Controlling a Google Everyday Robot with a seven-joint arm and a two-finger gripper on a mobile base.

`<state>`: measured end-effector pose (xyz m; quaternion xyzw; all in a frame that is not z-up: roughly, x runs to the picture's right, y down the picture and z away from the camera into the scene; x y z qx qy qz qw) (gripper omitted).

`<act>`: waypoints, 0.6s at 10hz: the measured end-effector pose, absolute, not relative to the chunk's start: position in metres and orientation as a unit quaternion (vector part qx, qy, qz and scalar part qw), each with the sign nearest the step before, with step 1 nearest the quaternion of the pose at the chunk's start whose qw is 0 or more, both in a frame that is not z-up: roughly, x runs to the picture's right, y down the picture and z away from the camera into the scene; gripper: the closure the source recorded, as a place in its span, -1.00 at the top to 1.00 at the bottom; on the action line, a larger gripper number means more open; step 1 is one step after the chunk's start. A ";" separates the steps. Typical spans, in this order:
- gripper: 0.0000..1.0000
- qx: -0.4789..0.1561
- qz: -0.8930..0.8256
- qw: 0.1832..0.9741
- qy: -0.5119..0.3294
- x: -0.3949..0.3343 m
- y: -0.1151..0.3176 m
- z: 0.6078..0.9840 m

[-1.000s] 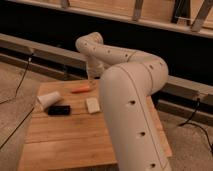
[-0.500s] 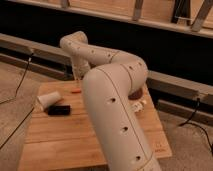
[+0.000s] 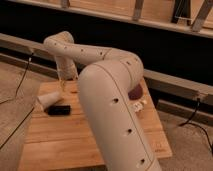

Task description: Move the arm in a circular motion

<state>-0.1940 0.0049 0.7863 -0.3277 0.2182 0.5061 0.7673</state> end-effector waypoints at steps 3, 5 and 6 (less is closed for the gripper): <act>0.30 -0.344 0.500 0.767 0.208 -0.201 0.026 0.762; 0.30 -0.353 0.499 0.764 0.207 -0.198 0.038 0.751; 0.30 -0.361 0.500 0.759 0.207 -0.194 0.048 0.743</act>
